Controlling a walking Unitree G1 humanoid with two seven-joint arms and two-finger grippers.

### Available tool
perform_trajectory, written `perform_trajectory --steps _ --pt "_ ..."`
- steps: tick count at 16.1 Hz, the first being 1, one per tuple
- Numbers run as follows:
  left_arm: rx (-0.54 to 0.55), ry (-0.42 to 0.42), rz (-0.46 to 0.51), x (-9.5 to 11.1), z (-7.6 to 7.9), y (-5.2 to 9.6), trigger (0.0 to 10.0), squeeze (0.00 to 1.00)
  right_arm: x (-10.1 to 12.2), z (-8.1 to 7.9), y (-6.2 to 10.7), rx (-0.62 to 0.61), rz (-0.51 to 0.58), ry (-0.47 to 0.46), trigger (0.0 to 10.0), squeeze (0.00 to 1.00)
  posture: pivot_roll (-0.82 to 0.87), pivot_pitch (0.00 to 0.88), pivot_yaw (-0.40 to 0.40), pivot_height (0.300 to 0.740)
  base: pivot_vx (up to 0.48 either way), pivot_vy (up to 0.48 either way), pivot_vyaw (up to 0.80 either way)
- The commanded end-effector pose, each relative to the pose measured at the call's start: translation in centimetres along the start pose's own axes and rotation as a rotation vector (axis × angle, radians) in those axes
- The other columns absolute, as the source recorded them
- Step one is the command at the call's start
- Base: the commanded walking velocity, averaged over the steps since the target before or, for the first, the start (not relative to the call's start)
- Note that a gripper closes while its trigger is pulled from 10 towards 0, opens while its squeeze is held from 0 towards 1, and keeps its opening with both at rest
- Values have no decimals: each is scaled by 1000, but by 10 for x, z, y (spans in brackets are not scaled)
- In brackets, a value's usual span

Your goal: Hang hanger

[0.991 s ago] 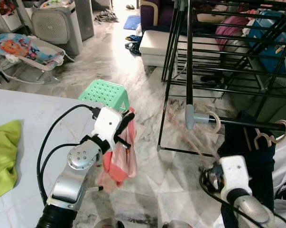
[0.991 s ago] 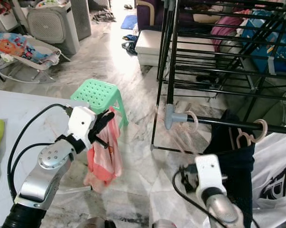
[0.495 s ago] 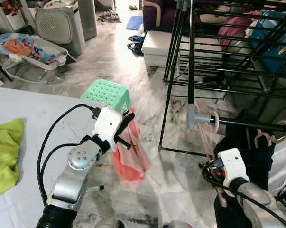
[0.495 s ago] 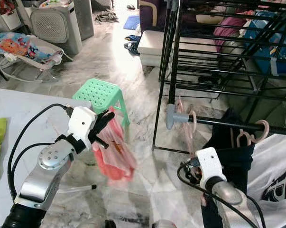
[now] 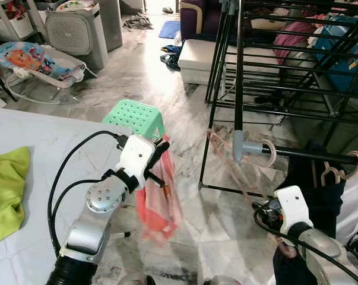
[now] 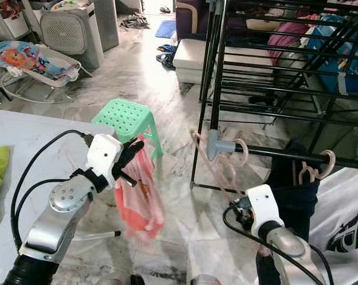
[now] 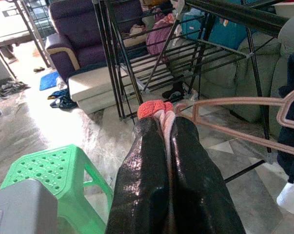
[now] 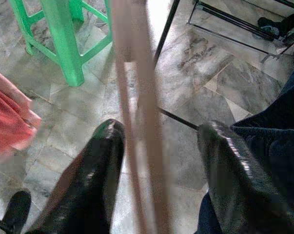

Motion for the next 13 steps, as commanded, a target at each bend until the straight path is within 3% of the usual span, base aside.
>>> perform_trajectory --steps 1,4,5,6,7,8,9,10,11,12,13 --pt "-1 -4 3 2 2 0 10000 0 4 7 4 -23 21 12 0 0 -45 8 6 740 0 0 0" --pt "-6 -12 -10 0 1 0 10000 0 7 3 7 15 31 7 0 0 -50 5 13 740 0 0 0" --pt "-6 -15 -13 -1 0 1 10000 0 9 2 7 34 41 6 980 0 -52 5 13 740 0 0 0" --pt "-6 -16 -15 -2 0 1 10000 0 11 1 8 50 51 5 3176 0 -52 4 13 740 0 0 0" --pt "-6 -16 -16 -2 -1 1 10000 0 14 0 8 67 58 13 3922 0 -52 3 13 740 0 0 0" --pt "-7 -15 -18 -2 0 0 10000 0 16 -1 8 81 64 12 8275 0 -52 4 13 740 0 0 0" --pt "-10 -15 -21 -3 1 0 10000 0 17 -2 7 91 66 12 10000 0 -51 3 13 740 0 0 0" --pt "-16 -18 -23 -3 2 1 10000 0 18 -2 7 96 63 16 10000 0 -49 4 14 740 0 0 0" --pt "-22 -23 -25 -3 4 1 10000 0 18 -1 7 105 58 9 10000 361 -49 4 14 740 0 0 0" --pt "-22 -23 -26 -3 3 1 10000 0 18 -2 8 115 53 8 10000 1000 -48 6 12 740 0 0 0" --pt "-22 -24 -27 -4 3 1 10000 0 17 -2 8 117 50 11 10000 1000 -48 6 12 740 0 0 0"
Point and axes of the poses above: a point about 5 cm out from each wrist's last joint towards the gripper, its own y axis pointing back from the gripper into the wrist, its own x axis along the axis of the wrist's last joint, z = x × y, the point moved 4 cm from there along -y, pointing out of the wrist towards the gripper, and after that the axes turned 3 degrees about y, right-handed, at the moved point
